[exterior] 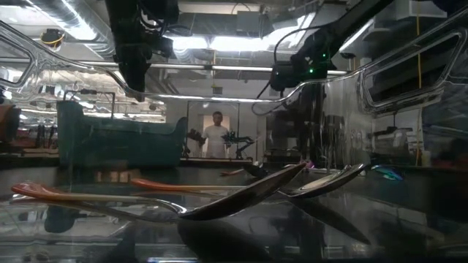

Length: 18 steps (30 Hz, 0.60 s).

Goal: Sort silverware by color (type)
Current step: Put the purple spoon into the yellow bin

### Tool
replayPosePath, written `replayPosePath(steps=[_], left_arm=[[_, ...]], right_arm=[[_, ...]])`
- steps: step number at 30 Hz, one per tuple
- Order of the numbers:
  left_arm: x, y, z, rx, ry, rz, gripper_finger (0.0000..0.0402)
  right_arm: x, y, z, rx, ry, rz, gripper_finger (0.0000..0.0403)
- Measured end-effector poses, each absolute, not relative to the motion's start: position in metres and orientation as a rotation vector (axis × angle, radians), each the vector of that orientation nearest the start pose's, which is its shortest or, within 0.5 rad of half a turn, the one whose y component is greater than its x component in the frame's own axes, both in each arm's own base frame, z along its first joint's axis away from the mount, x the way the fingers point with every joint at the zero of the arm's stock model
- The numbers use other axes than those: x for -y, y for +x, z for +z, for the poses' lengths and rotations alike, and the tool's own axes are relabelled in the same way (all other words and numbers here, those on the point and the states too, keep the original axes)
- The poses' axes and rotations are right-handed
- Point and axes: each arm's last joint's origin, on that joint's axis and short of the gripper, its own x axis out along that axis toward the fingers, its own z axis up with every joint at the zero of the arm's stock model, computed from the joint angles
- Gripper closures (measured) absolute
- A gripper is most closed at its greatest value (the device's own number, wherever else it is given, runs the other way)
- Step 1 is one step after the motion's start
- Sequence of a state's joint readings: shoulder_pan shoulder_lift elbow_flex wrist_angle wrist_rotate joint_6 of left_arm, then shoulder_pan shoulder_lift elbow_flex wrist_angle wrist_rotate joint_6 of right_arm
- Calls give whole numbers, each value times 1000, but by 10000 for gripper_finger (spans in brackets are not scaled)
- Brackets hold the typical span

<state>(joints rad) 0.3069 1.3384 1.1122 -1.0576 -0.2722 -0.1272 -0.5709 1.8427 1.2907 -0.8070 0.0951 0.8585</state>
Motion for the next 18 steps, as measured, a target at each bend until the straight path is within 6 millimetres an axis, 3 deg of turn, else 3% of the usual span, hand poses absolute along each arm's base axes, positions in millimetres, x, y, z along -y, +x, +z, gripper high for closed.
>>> replayPosePath(steps=[9,18], left_arm=[[-80,226,272,-1259,-129,579,329],[-80,226,272,-1260,-129,579,329]], right_arm=[[195,299,161,-1105,1027,-1144,285],[197,302,157,-1095,1033,-1133,285]])
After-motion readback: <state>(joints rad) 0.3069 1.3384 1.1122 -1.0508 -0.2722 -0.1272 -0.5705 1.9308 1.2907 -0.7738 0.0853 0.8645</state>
